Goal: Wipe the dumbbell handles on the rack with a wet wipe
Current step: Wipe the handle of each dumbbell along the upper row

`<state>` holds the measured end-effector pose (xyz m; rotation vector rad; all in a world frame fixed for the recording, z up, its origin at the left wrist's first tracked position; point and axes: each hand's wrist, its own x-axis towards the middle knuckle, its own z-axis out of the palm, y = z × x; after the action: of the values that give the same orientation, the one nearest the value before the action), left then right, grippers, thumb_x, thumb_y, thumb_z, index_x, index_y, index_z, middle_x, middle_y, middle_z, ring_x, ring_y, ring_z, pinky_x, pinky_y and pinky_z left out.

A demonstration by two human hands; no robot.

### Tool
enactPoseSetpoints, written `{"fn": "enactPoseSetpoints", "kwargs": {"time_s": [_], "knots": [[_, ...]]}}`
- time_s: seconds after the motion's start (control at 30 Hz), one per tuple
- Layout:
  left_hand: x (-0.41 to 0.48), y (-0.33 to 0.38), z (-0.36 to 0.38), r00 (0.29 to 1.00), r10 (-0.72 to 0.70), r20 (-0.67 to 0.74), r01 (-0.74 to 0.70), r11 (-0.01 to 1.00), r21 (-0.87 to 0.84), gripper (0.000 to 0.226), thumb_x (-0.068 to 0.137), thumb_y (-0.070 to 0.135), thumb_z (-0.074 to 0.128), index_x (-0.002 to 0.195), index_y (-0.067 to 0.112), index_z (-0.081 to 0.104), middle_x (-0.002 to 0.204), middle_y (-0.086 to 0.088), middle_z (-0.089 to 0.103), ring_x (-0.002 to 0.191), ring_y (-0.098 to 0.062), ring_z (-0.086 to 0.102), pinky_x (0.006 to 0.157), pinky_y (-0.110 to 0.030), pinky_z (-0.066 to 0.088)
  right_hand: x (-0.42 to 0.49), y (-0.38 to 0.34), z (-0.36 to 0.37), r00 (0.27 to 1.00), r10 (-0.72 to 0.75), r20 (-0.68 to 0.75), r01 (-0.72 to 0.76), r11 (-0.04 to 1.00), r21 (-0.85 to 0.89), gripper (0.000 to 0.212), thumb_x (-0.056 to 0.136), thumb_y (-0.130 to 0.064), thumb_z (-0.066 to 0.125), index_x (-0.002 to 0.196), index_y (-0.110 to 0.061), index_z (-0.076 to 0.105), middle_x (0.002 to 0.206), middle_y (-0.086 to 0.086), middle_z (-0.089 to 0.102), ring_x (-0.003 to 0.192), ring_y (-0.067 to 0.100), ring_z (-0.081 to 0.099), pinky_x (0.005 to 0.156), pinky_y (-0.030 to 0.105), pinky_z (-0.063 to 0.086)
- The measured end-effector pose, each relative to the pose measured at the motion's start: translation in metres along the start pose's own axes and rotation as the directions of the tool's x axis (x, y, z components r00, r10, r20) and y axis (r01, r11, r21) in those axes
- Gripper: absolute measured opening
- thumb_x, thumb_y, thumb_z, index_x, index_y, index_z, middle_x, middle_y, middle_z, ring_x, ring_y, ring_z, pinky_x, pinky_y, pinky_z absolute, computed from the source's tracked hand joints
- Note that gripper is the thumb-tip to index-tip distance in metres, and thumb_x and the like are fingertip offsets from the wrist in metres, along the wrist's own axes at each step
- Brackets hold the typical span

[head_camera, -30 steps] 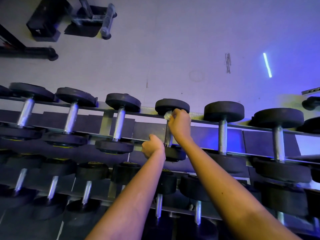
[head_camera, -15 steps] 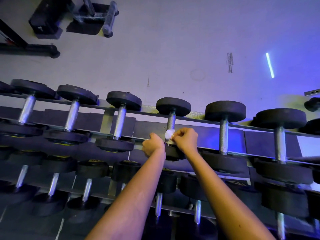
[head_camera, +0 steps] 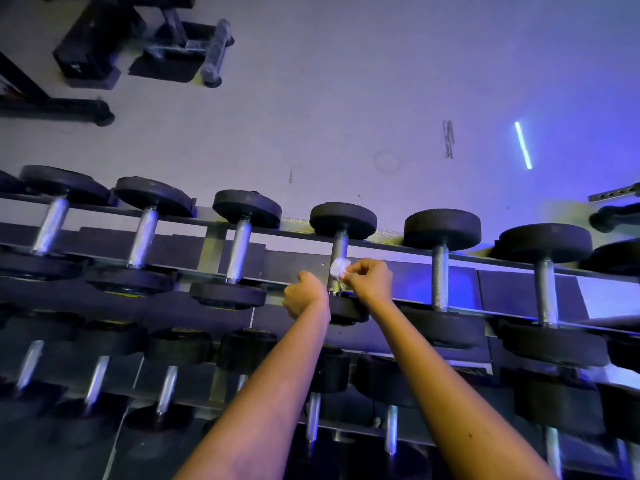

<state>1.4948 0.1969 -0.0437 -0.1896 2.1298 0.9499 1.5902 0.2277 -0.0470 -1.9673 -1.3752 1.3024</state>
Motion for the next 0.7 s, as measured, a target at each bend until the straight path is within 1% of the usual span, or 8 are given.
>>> {"fn": "enactPoseSetpoints", "kwargs": {"time_s": [0.1,0.2,0.33,0.43,0.5,0.57,0.6,0.7], "knots": [[-0.006,0.003,-0.007,0.997,0.067,0.031,-0.069,0.995,0.074,0.042,0.090,0.028,0.043,0.110,-0.005,0.060,0.116,-0.027,0.061,0.101,-0.043,0.059,0.087,-0.046,0.049,-0.015,0.009,-0.002,0.999,0.001,0.052,0.002,0.998,-0.055,0.006,0.075,-0.010,0.078,0.071,-0.011,0.073,0.079,0.007,0.072,0.073,0.014,0.060,0.072,0.027,0.050],[-0.015,0.001,-0.017,0.959,0.247,0.136,-0.274,0.931,0.242,0.039,0.096,0.025,0.040,0.108,-0.004,0.064,0.116,-0.026,0.061,0.103,-0.041,0.058,0.077,-0.038,0.043,-0.027,0.006,-0.009,0.999,-0.020,0.038,0.021,0.999,-0.040,0.002,0.077,-0.009,0.076,0.077,-0.009,0.074,0.083,0.007,0.073,0.076,0.013,0.062,0.073,0.027,0.049],[-0.030,-0.014,-0.032,0.777,0.527,0.344,-0.626,0.700,0.343,0.037,0.096,0.024,0.038,0.091,0.004,0.068,0.099,-0.019,0.067,0.089,-0.036,0.059,0.079,-0.041,0.050,-0.048,0.000,-0.019,0.995,-0.048,-0.082,0.049,0.999,0.009,0.003,0.078,-0.006,0.074,0.076,-0.008,0.073,0.080,0.008,0.072,0.077,0.017,0.063,0.073,0.029,0.051],[-0.047,-0.021,-0.041,0.639,0.641,0.426,-0.768,0.571,0.292,0.031,0.096,0.022,0.039,0.084,0.011,0.065,0.091,-0.011,0.068,0.082,-0.031,0.058,0.074,-0.040,0.050,-0.067,0.001,-0.032,0.983,-0.054,-0.174,0.068,0.995,0.075,0.011,0.077,-0.005,0.075,0.071,-0.011,0.070,0.072,0.005,0.069,0.070,0.015,0.063,0.073,0.032,0.055],[-0.065,-0.019,-0.045,0.580,0.672,0.459,-0.811,0.527,0.254,0.029,0.098,0.021,0.040,0.089,0.012,0.066,0.086,-0.002,0.061,0.074,-0.021,0.054,0.063,-0.030,0.043,-0.079,0.003,-0.043,0.972,-0.069,-0.227,0.099,0.987,0.124,0.014,0.078,-0.006,0.077,0.070,-0.012,0.067,0.068,0.001,0.065,0.063,0.008,0.058,0.064,0.022,0.049],[-0.084,-0.020,-0.044,0.543,0.681,0.492,-0.829,0.526,0.187,0.028,0.100,0.019,0.040,0.084,0.011,0.062,0.078,-0.001,0.055,0.064,-0.014,0.050,0.054,-0.023,0.036,-0.089,0.006,-0.057,0.956,-0.094,-0.277,0.145,0.975,0.166,0.013,0.078,-0.009,0.078,0.072,-0.011,0.067,0.068,0.000,0.064,0.062,0.005,0.057,0.059,0.014,0.043],[-0.092,-0.022,-0.042,0.526,0.682,0.508,-0.833,0.535,0.144,0.029,0.100,0.019,0.040,0.081,0.011,0.060,0.073,-0.002,0.054,0.063,-0.015,0.051,0.054,-0.023,0.039,-0.093,0.009,-0.067,0.948,-0.099,-0.303,0.160,0.970,0.184,0.011,0.078,-0.011,0.078,0.074,-0.010,0.068,0.069,0.000,0.065,0.063,0.005,0.058,0.059,0.012,0.042],[-0.112,-0.028,-0.031,0.479,0.682,0.553,-0.842,0.536,0.067,0.031,0.100,0.019,0.041,0.078,0.007,0.060,0.069,-0.004,0.053,0.072,-0.022,0.055,0.069,-0.036,0.048,-0.102,0.022,-0.096,0.927,-0.081,-0.367,0.167,0.963,0.211,0.010,0.081,-0.016,0.077,0.081,-0.009,0.070,0.075,0.000,0.067,0.070,0.004,0.061,0.059,0.004,0.040]]}}
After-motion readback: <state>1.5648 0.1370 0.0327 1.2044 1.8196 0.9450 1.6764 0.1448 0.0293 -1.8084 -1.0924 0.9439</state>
